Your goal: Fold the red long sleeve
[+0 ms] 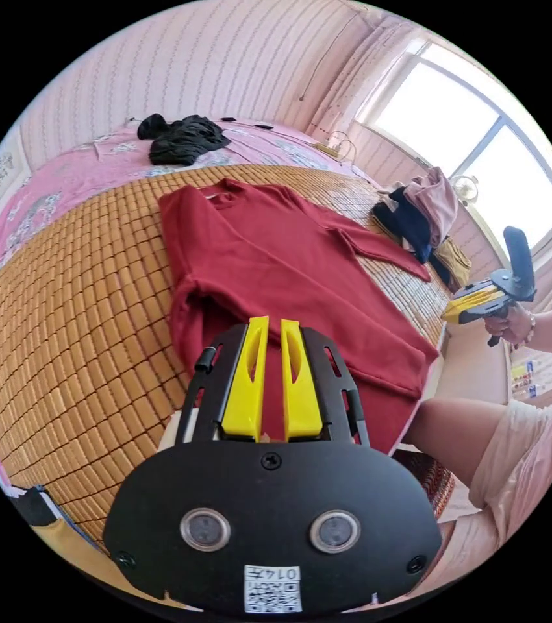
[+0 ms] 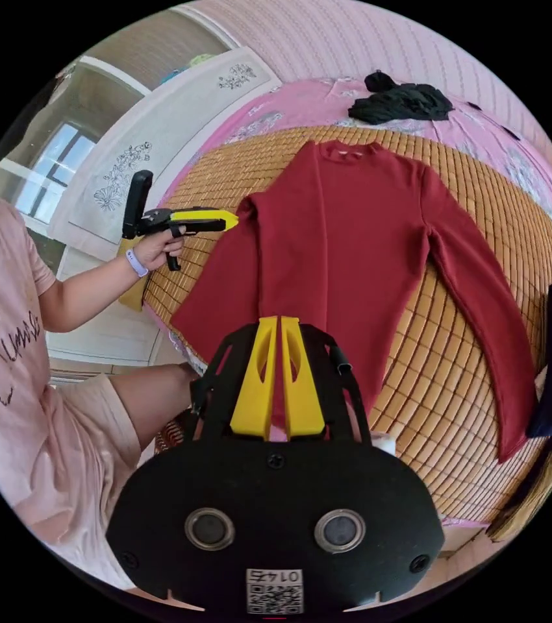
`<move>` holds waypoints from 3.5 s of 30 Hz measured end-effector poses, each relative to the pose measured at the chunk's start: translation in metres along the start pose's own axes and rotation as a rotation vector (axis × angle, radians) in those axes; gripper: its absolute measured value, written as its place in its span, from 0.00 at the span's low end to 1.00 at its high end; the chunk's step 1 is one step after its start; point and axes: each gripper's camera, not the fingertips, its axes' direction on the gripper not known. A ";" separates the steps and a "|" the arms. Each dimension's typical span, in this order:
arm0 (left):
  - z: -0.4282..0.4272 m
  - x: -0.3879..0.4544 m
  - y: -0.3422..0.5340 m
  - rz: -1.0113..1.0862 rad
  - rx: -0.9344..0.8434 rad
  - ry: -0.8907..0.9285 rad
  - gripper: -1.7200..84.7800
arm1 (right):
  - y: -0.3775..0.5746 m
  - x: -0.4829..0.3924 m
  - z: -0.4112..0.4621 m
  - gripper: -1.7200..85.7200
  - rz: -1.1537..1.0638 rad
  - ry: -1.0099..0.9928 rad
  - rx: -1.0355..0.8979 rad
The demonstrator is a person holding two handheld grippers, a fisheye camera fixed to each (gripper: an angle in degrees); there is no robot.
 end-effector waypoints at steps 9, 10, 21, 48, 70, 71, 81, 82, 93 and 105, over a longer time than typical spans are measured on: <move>0.070 -0.040 -0.041 -0.077 -0.039 -0.205 0.10 | -0.239 0.067 0.105 0.14 0.043 0.020 0.051; 0.075 -0.043 -0.041 -0.108 -0.036 -0.185 0.09 | -0.248 0.073 0.115 0.12 0.072 -0.013 -0.019; 0.092 -0.092 -0.030 -0.333 -0.036 -0.215 0.07 | -0.348 0.009 0.130 0.08 -0.302 0.166 -0.249; 0.194 0.143 -0.022 0.208 -0.363 0.143 0.08 | 0.123 0.099 -0.059 0.02 0.588 0.083 -0.111; 0.358 0.322 -0.204 0.655 -0.344 0.000 0.12 | 0.335 0.258 -0.198 0.06 1.073 0.337 0.477; 0.358 0.319 -0.203 0.640 -0.341 0.007 0.11 | 0.342 0.253 -0.201 0.06 1.061 0.304 0.511; 0.255 0.233 -0.189 0.233 0.010 0.150 0.05 | 0.289 0.143 -0.260 0.04 0.521 -0.276 0.983; 0.225 0.214 -0.187 0.170 0.103 0.171 0.05 | 0.277 0.134 -0.262 0.04 0.453 -0.304 0.983; 0.095 0.014 0.013 -0.360 -0.170 0.095 0.08 | 0.136 -0.057 -0.061 0.03 -0.140 -0.697 -0.069; -0.004 -0.052 0.098 -0.543 -0.193 -0.012 0.09 | 0.127 -0.048 -0.024 0.06 -0.019 -0.350 -0.249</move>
